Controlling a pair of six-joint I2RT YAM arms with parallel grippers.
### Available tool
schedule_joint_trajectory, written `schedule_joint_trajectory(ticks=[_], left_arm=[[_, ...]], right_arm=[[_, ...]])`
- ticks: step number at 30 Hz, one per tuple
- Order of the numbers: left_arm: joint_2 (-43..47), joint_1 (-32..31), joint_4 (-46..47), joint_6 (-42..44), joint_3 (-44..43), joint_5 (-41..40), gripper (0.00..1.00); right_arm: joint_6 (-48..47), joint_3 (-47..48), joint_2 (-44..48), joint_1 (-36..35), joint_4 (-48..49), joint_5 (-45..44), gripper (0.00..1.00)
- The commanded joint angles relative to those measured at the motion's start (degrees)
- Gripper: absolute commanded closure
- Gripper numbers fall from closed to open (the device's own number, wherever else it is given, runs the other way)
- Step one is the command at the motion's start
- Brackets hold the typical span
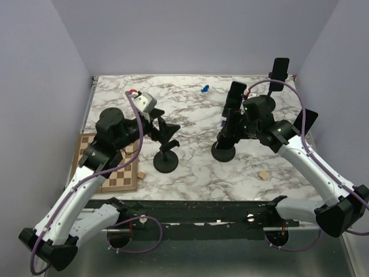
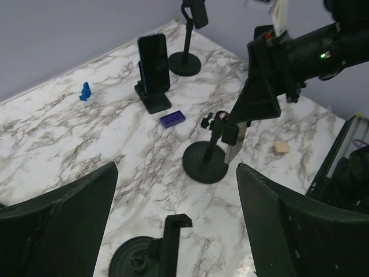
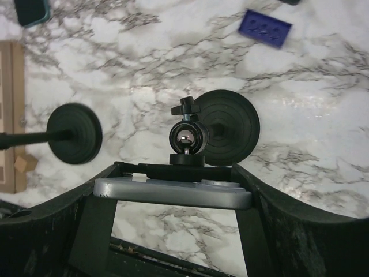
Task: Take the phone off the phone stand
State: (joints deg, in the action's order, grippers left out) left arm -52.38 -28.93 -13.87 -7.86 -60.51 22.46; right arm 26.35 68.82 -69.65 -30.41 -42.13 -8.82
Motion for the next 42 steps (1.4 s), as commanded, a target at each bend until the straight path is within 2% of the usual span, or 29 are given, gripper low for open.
schedule_joint_trajectory(ticks=[1, 3, 5, 8, 10, 13, 17, 20, 23, 27, 30, 32, 35, 38, 40, 42], left_arm=[[9.9, -1.6, 3.6, -9.1, 4.7, 2.3, 0.09], [13.2, -2.0, 3.5, -13.0, 6.0, 3.4, 0.09], [15.4, -2.3, 3.5, -16.7, 6.7, 4.7, 0.09], [15.8, -3.9, 3.5, -21.8, 6.6, 5.5, 0.11], [14.9, -7.3, 3.6, -23.1, 6.5, 3.8, 0.13], [13.7, -17.2, 4.5, -21.8, 8.1, -8.5, 0.13], [6.8, -29.6, 4.2, -17.2, 7.3, -24.0, 0.13], [-0.2, -35.1, 1.8, -12.5, 3.9, -32.3, 0.13], [-5.4, -35.9, 3.1, -11.4, 3.1, -35.6, 0.14], [-10.7, -35.5, 8.9, -7.0, 4.7, -33.1, 0.18], [-12.9, -33.0, 11.2, -5.7, 5.7, -27.9, 0.35], [-12.4, -29.3, 16.5, -7.5, 9.0, -20.6, 0.36], [-13.2, -23.0, 19.9, -12.1, 11.2, -12.3, 0.33], [-14.7, -21.9, 21.7, -9.0, 11.6, -9.3, 0.31], [-16.3, -20.9, 25.5, -7.4, 12.4, -1.8, 0.31], [-18.9, -20.3, 26.3, -6.6, 11.4, 1.9, 0.27]], right_arm=[[-0.1, -1.7, 0.7, -3.1, 2.2, 12.6, 0.99], [-0.8, -0.5, -0.2, -4.4, 1.7, 14.9, 0.99], [-1.4, 0.9, -0.7, -5.2, -0.3, 13.5, 0.99], [-2.5, 1.9, -1.0, -5.4, -4.1, 6.8, 0.99], [-2.4, 1.7, -1.4, -5.4, -6.4, 0.7, 0.99], [-2.0, 0.3, -2.1, -5.3, -8.9, -7.5, 0.99], [-3.1, -1.5, -1.2, -5.4, -8.2, -10.4, 0.99], [-5.2, -2.1, 0.5, -5.4, -5.3, -8.0, 0.99], [-5.6, -1.1, 0.2, -5.4, -4.3, -5.5, 0.99], [-5.0, 2.2, -3.1, -5.4, -7.8, -3.7, 0.99], [-4.8, 5.8, -7.6, -5.4, -14.6, -1.7, 0.99], [-4.6, 6.5, -8.9, -5.5, -17.0, -0.4, 0.99], [-4.5, 6.0, -8.0, -5.4, -15.4, 1.5, 0.99], [-4.6, 6.7, -7.8, -5.4, -14.8, 4.0, 0.99], [-4.9, 7.6, -8.7, -5.4, -15.5, 4.8, 0.99], [-5.5, 8.6, -9.8, -5.4, -16.7, 4.4, 0.99]])
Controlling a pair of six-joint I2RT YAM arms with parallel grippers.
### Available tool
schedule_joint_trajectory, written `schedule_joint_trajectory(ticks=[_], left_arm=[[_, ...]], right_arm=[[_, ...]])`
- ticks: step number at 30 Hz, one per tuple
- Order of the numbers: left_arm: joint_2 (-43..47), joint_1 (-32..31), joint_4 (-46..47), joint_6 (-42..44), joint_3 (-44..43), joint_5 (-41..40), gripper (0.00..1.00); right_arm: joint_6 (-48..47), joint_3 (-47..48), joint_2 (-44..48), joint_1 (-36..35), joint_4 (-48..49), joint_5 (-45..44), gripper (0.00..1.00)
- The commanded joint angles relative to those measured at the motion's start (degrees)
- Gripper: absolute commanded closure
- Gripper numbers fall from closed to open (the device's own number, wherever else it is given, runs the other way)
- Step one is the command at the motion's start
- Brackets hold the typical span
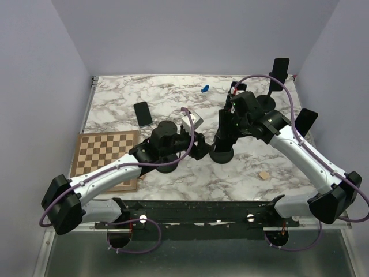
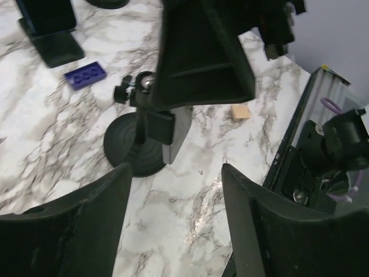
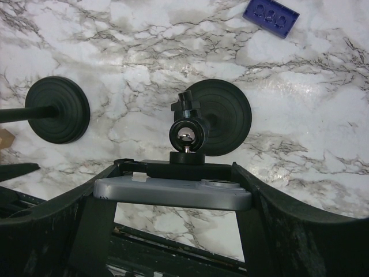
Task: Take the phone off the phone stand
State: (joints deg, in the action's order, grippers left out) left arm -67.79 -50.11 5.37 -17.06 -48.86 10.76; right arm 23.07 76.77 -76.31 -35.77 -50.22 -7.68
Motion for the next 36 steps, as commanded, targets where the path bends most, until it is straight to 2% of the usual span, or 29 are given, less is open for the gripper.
schedule_joint_trajectory(ticks=[1, 4, 7, 10, 17, 24, 31, 35, 36], left_arm=[[-5.3, 1.0, 6.0, 2.8, -1.6, 14.0, 0.24], [-8.7, 1.5, 5.8, 3.3, -3.5, 15.0, 0.22], [-11.5, 2.1, 5.4, 3.0, -4.7, 13.5, 0.31], [-13.7, 2.4, 4.7, 2.3, -6.4, 10.8, 0.32], [-17.2, 2.7, 9.3, 0.2, -7.4, 16.4, 0.42], [-19.5, 2.8, 10.0, -0.9, -9.6, 19.4, 0.52], [-20.2, 2.8, 9.8, -1.5, -10.9, 20.5, 0.72], [-20.5, 2.8, 10.2, -2.3, -11.6, 20.9, 0.83], [-20.5, 2.8, 10.1, -2.5, -11.7, 20.7, 0.89]], right_arm=[[-2.4, 1.1, -3.6, 0.0, -9.1, 2.9, 0.99], [-3.1, 1.2, -3.7, -0.1, -9.2, 2.8, 0.99], [-3.2, 1.3, -3.6, 0.0, -9.2, 3.1, 0.99], [-3.1, 0.6, -3.2, -0.1, -8.6, 4.0, 0.99], [-2.9, -0.4, -2.9, -0.1, -7.5, 4.5, 0.99], [-3.0, -0.7, -2.7, -0.1, -5.7, 6.2, 0.99], [-2.9, -2.4, -2.1, -0.1, -3.3, 6.1, 0.99], [-2.1, -2.4, -2.1, 0.0, -2.5, 4.4, 0.89], [-1.8, -2.3, -1.9, -0.1, -2.2, 3.6, 0.86]])
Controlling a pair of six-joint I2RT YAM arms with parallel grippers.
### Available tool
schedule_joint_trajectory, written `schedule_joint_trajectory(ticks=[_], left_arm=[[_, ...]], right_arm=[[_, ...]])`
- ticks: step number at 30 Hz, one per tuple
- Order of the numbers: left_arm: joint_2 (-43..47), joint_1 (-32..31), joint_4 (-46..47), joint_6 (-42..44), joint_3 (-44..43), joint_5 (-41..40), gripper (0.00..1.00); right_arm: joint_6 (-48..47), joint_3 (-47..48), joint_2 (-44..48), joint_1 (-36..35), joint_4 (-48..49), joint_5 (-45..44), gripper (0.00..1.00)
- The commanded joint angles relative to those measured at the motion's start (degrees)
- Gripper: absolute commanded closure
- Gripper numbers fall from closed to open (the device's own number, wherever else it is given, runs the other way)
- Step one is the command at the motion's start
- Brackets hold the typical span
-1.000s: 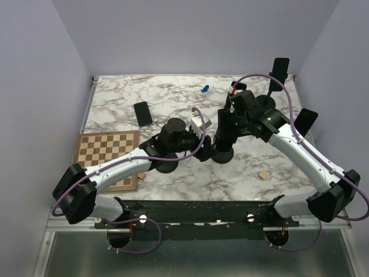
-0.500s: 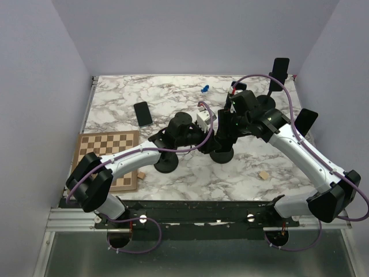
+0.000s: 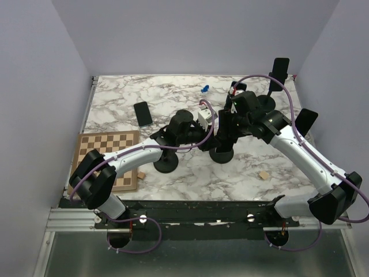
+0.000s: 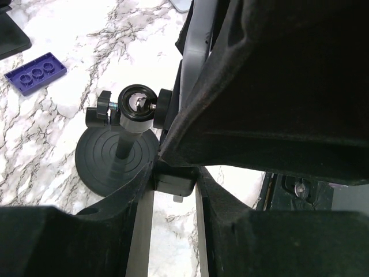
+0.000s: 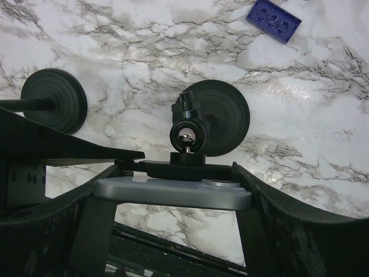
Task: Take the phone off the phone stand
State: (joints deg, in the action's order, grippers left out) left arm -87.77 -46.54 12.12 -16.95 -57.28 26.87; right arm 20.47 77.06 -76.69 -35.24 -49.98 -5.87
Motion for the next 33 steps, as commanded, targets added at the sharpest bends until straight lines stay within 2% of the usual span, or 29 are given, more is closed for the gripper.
schedule_joint_trajectory(ticks=[1, 2, 8, 10, 14, 17, 24, 33], left_arm=[[-0.6, -0.7, 3.3, -2.7, -3.5, 4.5, 0.94], [-0.5, -0.8, 3.1, -2.7, -3.6, 4.4, 0.99], [0.4, -0.7, 3.5, -4.0, -3.1, 2.9, 1.0], [0.9, -0.7, 3.8, -4.5, -2.6, 2.7, 1.0], [1.5, -0.7, 4.1, -6.0, -2.1, 2.5, 1.0], [1.7, -0.8, 4.5, -7.2, -1.7, 2.6, 1.0], [1.5, -0.8, 5.2, -8.4, -1.4, 4.0, 1.0], [1.7, -0.8, 5.7, -9.8, -1.2, 5.3, 1.0]], right_arm=[[1.2, -2.7, -1.1, -0.6, -1.9, 1.0, 0.82], [1.5, -2.9, -0.5, -0.6, -1.1, 0.6, 0.76], [3.5, -4.7, 3.3, -0.6, 3.4, -1.5, 0.33], [4.8, -5.6, 5.4, -0.6, 5.1, -3.2, 0.23], [6.8, -8.4, 10.5, -0.6, 9.2, -5.5, 0.09], [7.4, -10.2, 13.2, -0.5, 11.5, -6.3, 0.05], [6.4, -14.9, 14.4, -0.6, 16.7, -4.5, 0.06], [2.2, -25.7, 20.0, -0.6, 32.9, -5.1, 0.07]])
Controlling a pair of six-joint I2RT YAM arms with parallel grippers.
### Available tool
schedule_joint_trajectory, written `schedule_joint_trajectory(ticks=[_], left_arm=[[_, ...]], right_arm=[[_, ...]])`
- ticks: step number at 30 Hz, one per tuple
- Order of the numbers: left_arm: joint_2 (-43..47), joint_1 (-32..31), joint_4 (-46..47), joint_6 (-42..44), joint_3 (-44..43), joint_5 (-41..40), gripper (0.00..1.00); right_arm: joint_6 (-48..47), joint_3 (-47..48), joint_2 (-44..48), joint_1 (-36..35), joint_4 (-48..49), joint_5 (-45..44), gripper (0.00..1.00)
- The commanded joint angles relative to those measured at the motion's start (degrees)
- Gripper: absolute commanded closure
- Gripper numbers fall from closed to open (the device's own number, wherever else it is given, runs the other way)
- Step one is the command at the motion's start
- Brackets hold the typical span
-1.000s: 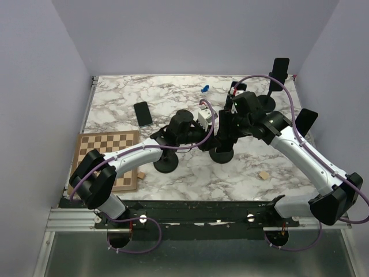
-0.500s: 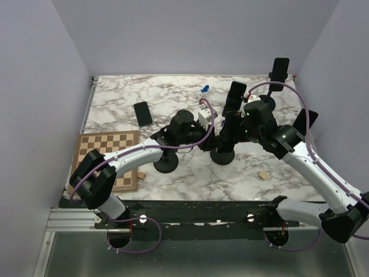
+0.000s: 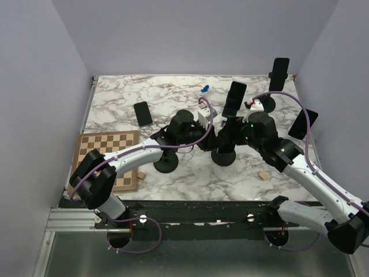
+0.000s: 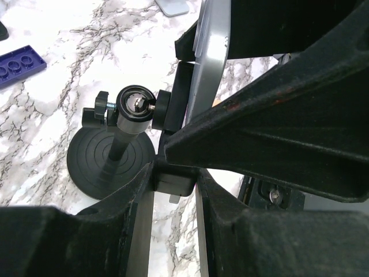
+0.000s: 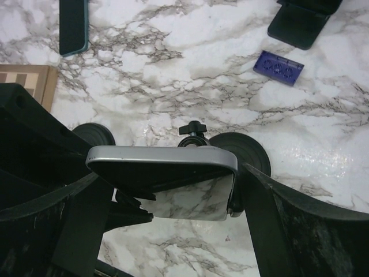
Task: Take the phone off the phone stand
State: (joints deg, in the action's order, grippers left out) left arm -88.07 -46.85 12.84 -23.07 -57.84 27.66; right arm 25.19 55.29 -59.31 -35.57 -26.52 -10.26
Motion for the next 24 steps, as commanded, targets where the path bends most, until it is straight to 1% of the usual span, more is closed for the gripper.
schedule_joint_trajectory(ticks=[1, 4, 8, 12, 14, 15, 16, 17, 18, 19, 20, 21, 22, 24], left_arm=[[2.0, -0.6, 4.9, -3.8, -0.7, 4.5, 1.0], [2.0, -0.5, 4.6, -4.0, -0.6, 4.0, 1.0], [2.0, -0.6, 4.6, -4.4, -0.5, 3.6, 1.0], [1.6, -0.6, 4.4, -4.9, -0.8, 3.3, 1.0], [1.4, -0.7, 4.5, -5.2, -0.9, 3.0, 1.0], [1.3, -0.7, 4.6, -5.4, -0.9, 3.0, 1.0], [1.4, -0.7, 4.6, -5.4, -0.9, 3.0, 1.0], [1.4, -0.7, 4.5, -5.5, -1.0, 3.1, 1.0], [1.4, -0.7, 4.1, -5.6, -1.2, 2.8, 1.0], [1.5, -0.7, 3.6, -5.6, -1.4, 2.6, 1.0], [1.6, -0.7, 3.4, -5.5, -1.5, 2.6, 0.98], [2.0, -0.7, 3.3, -5.3, -1.3, 2.6, 0.92], [2.3, -0.7, 3.1, -5.3, -1.1, 2.6, 0.88], [3.3, -0.7, 2.8, -4.8, -0.5, 2.5, 0.74]], right_arm=[[-2.7, -4.7, 3.0, -0.2, 10.6, -0.7, 0.08], [-2.6, -5.9, 2.9, -0.3, 12.4, -1.1, 0.1], [-2.2, -6.2, 2.1, -0.3, 12.0, -4.3, 0.17], [-3.3, -6.9, 2.0, -0.3, 12.4, -7.7, 0.18], [-3.5, -6.8, 1.7, -0.3, 11.9, -9.0, 0.22], [-3.4, -6.8, 1.5, -0.3, 11.7, -9.2, 0.29], [-3.3, -7.0, 1.2, -0.3, 11.7, -9.1, 0.38], [-3.3, -7.2, 1.1, -0.2, 12.0, -8.9, 0.52], [-3.3, -7.5, 1.0, -0.3, 12.3, -8.2, 0.61], [-3.2, -7.6, 0.8, -0.3, 12.4, -7.6, 0.73], [-3.2, -7.7, 0.7, -0.3, 12.4, -6.8, 0.82], [-3.1, -7.8, 0.7, -0.2, 12.3, -6.2, 0.91], [-2.9, -7.9, 0.7, -0.3, 12.1, -5.6, 0.99], [-3.0, -8.1, 1.1, -0.3, 11.5, -4.3, 0.99]])
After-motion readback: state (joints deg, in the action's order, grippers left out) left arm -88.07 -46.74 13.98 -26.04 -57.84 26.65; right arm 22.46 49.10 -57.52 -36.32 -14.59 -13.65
